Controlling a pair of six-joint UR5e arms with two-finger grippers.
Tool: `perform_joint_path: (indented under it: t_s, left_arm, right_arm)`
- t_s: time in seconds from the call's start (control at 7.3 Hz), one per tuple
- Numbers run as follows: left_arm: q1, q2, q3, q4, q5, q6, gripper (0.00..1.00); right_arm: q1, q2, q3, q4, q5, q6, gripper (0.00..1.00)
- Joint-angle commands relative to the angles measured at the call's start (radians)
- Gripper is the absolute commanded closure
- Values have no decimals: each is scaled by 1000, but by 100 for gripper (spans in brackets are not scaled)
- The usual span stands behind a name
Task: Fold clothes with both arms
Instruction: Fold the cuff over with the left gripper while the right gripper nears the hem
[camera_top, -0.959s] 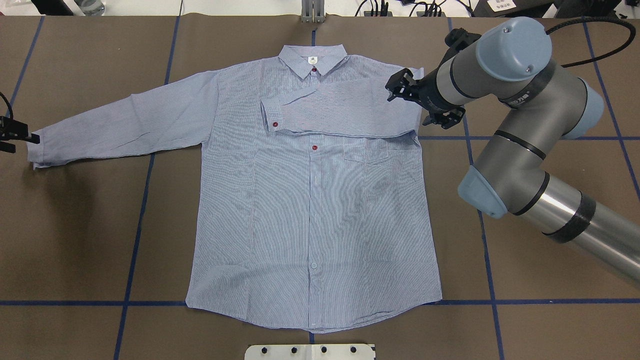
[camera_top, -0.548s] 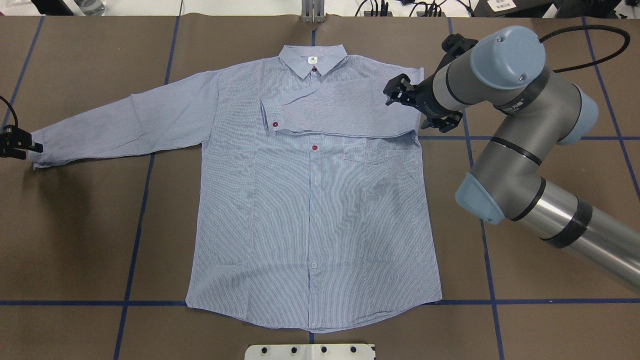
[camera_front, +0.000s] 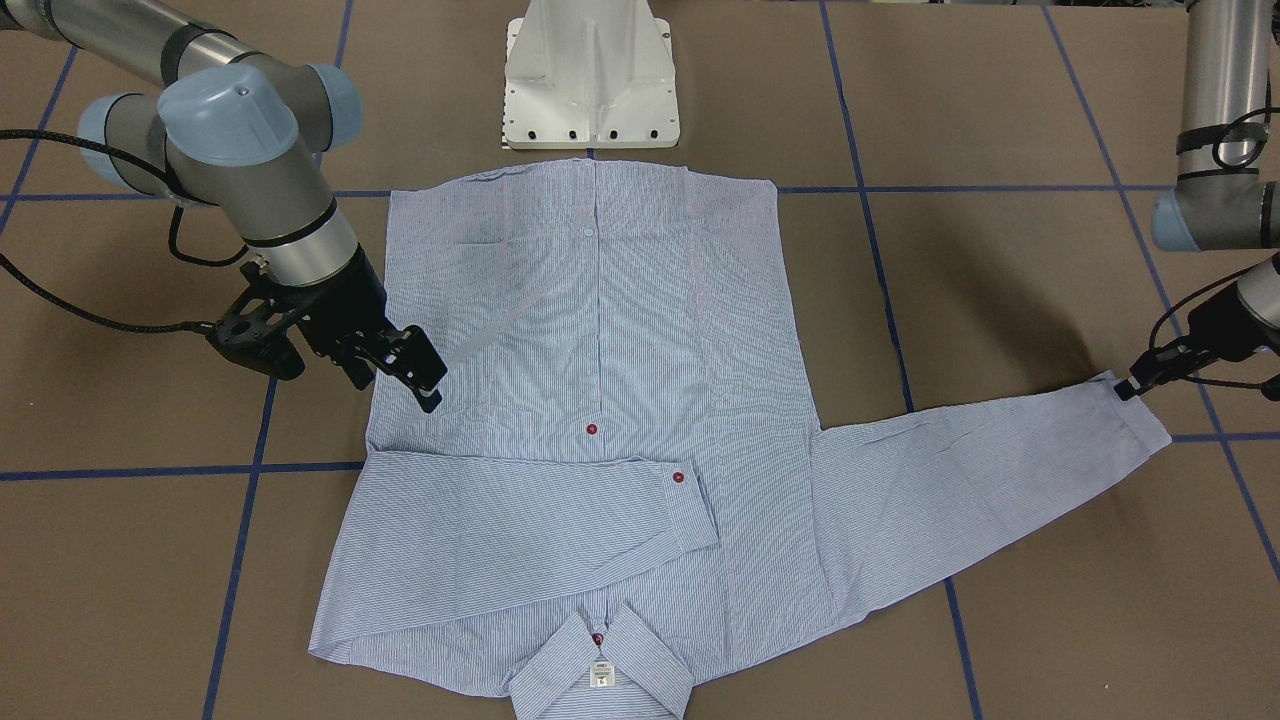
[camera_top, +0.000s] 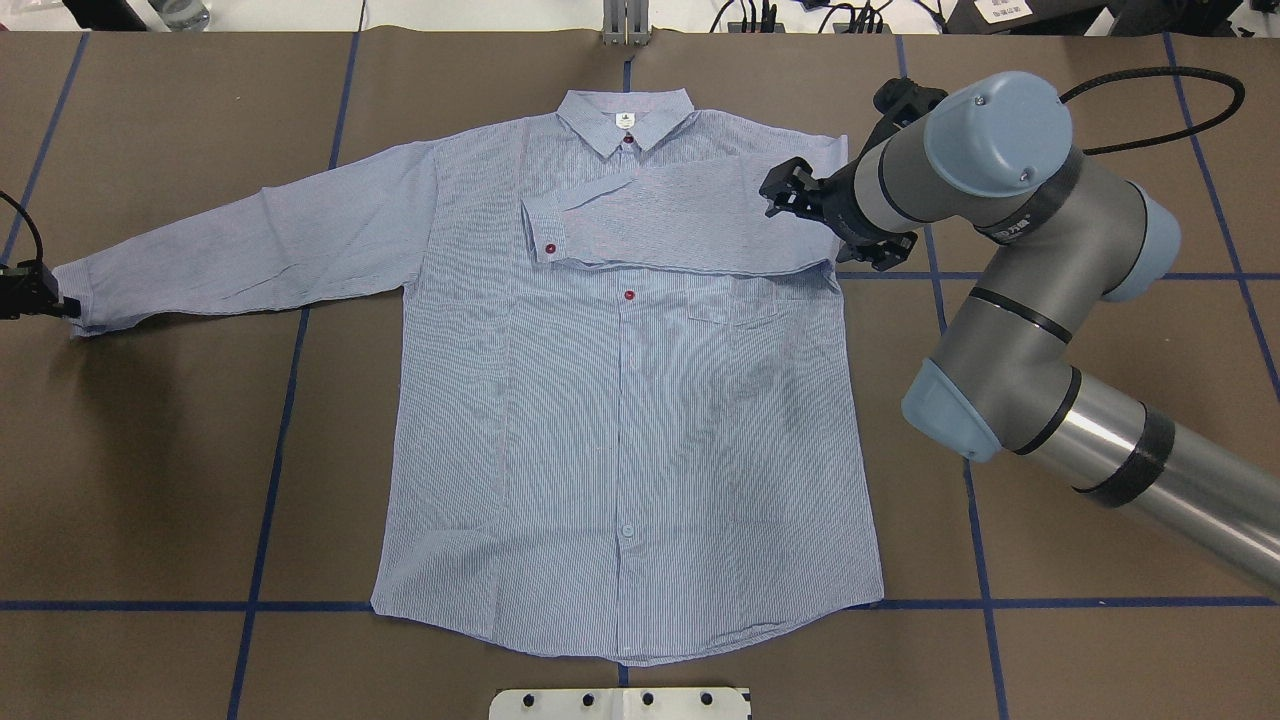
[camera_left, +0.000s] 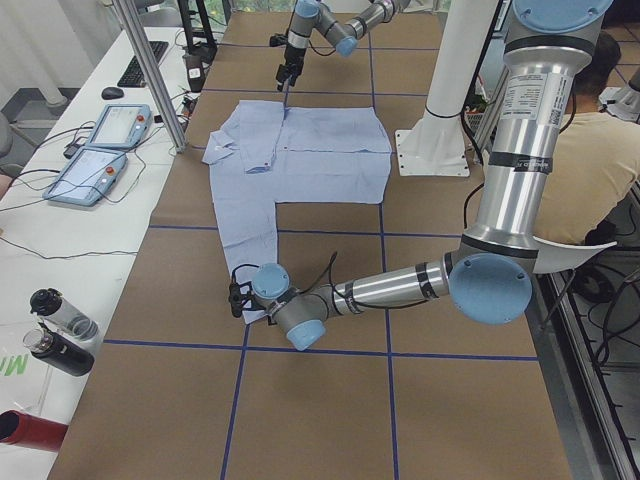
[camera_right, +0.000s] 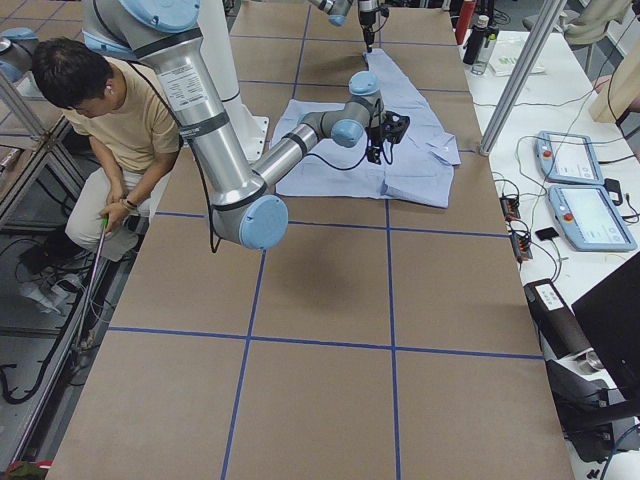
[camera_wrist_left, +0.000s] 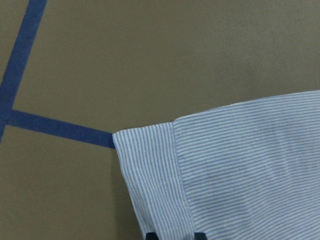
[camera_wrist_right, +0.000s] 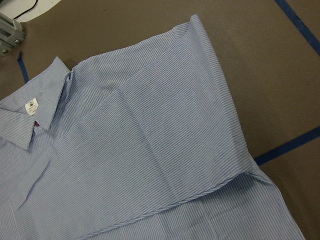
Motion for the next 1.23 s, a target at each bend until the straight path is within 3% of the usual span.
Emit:
perform_joint_path:
  t_s: [0.0,0.27,0.55,0.69,1.1]
  left_arm:
    - [-2,2,-56,10,-94,-7,100]
    - [-1,-84,-217,118,-131,-190,100]
    - [29,-316,-291,316,-116,-370,100]
    - [97,-407,-291,330,-66,-445,100]
    - [351,-618,-277,335,199,-526,100]
  right_arm:
    - [5,0,3,0,-2,-7,0]
    - [16,-29,23,-2,11,-56,1]
    - [25,-72,41,-2,13,-117,0]
    - [27,-86,41,2,13,-133,1]
    - [34,-118,42,11,16,-136,0]
